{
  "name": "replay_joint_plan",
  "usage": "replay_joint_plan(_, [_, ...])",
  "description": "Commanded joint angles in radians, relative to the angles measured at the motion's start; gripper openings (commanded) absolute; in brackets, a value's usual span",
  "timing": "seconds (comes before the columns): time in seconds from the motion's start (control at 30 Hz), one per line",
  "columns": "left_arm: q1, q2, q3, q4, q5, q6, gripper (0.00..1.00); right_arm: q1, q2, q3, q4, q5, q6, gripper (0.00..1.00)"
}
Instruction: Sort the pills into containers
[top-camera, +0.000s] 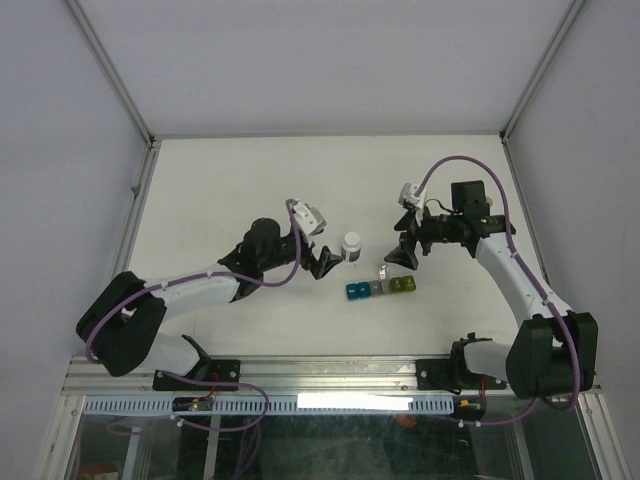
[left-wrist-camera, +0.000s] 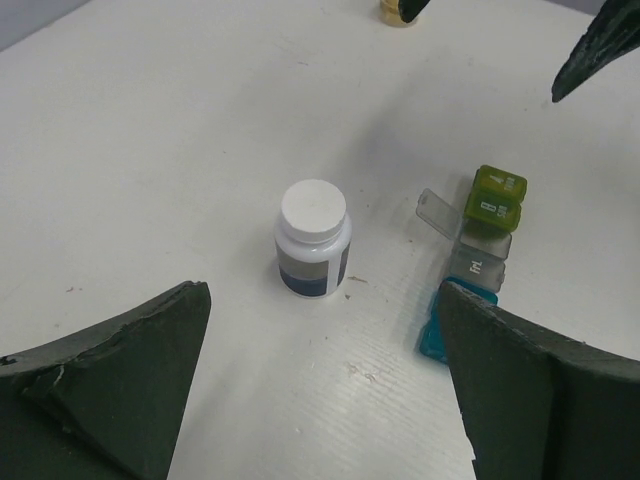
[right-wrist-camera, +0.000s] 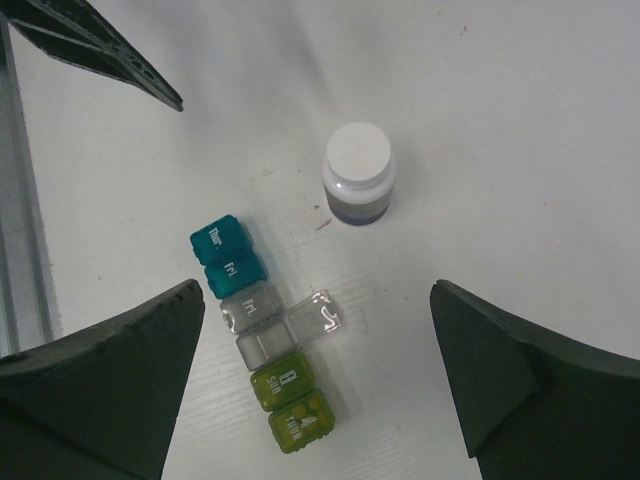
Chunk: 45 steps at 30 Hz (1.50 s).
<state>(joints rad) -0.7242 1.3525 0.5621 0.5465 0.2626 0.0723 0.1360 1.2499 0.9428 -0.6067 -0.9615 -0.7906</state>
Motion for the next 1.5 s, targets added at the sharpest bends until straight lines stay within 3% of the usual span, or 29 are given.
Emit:
replay_joint_plan(0.0, [0.038, -0.071, -0.101, 0.267, -0.049, -0.131, 0.99, 0.025, 0.082, 0.124, -0.047, -0.116, -0.106, 0.99])
replay_joint_plan(0.07, [0.050, -0.076, -0.091, 0.226, -0.015, -0.149, 0.99, 0.061, 0.089, 0.123, -0.023, -0.077, -0.148, 0.99])
replay_joint_plan(0.2, [0.049, -0.054, -0.083, 0.185, 0.025, -0.148, 0.99, 0.092, 0.108, 0.140, 0.060, 0.001, -0.062, 0.99])
replay_joint_plan(0.3, [0.049, -0.013, -0.086, 0.224, 0.076, -0.133, 0.96, 0.092, 0.147, 0.160, 0.042, -0.005, -0.010, 0.99])
replay_joint_plan(0.53, [0.050, 0.155, 0.051, 0.107, 0.127, -0.180, 0.88, 0.101, 0.150, 0.089, 0.133, -0.014, 0.006, 0.99])
replay_joint_plan(0.77, [0.050, 0.087, -0.052, 0.130, 0.080, -0.170, 0.87, 0.282, 0.335, 0.317, 0.010, 0.389, 0.089, 0.97])
replay_joint_plan(1.0, [0.050, -0.005, -0.149, 0.127, 0.015, -0.183, 0.87, 0.422, 0.463, 0.467, -0.104, 0.608, 0.137, 0.93])
replay_joint_plan(1.23, [0.050, -0.043, -0.190, 0.140, -0.011, -0.187, 0.88, 0.473, 0.546, 0.536, -0.168, 0.739, 0.175, 0.88])
replay_joint_plan(1.47, [0.051, -0.032, -0.192, 0.135, -0.011, -0.186, 0.88, 0.478, 0.578, 0.554, -0.193, 0.759, 0.179, 0.78])
